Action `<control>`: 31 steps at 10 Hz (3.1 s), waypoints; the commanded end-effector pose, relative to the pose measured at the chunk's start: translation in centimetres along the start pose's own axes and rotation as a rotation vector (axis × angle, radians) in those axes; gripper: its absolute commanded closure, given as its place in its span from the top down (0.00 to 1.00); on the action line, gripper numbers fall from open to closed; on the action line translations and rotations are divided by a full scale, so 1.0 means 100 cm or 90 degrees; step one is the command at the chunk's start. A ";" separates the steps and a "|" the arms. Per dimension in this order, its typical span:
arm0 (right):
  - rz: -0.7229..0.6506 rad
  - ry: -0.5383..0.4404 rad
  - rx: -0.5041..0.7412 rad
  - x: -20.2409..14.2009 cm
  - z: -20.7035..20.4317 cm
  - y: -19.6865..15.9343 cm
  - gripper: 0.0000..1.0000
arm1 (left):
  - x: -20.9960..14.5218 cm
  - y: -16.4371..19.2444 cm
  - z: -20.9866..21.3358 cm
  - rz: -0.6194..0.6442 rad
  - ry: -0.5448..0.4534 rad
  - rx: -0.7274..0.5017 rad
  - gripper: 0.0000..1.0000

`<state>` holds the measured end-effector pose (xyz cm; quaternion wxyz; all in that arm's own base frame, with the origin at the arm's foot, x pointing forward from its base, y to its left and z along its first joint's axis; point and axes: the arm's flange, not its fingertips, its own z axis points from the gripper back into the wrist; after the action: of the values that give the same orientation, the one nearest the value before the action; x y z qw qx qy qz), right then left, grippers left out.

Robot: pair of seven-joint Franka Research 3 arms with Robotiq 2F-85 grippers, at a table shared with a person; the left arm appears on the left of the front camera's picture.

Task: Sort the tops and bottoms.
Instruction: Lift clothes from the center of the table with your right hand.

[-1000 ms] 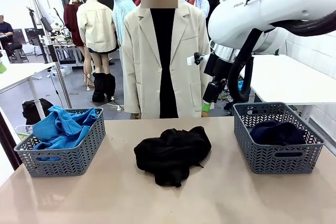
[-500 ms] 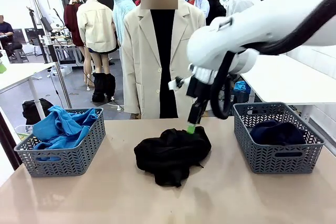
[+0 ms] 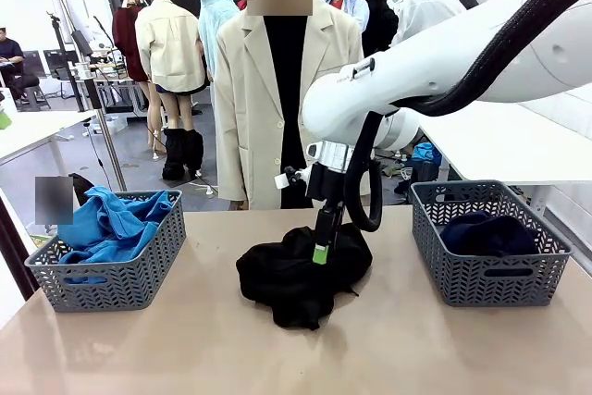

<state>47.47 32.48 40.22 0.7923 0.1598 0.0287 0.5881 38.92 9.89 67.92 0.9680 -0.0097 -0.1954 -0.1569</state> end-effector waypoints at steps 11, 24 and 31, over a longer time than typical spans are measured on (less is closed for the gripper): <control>-0.044 0.059 -0.338 0.016 -0.075 -0.007 0.86 | 0.001 0.000 0.001 0.009 -0.004 0.001 1.00; -0.197 -0.159 -0.274 0.003 0.008 -0.004 0.00 | 0.001 0.000 0.001 0.009 -0.004 0.001 1.00; -0.161 -0.149 -0.318 0.082 0.295 0.060 0.00 | 0.001 0.000 0.001 0.009 -0.004 0.001 1.00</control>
<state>48.85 32.52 68.41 0.8667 0.0404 -0.1886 0.4601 38.90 9.91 67.93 0.9680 -0.0098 -0.1956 -0.1567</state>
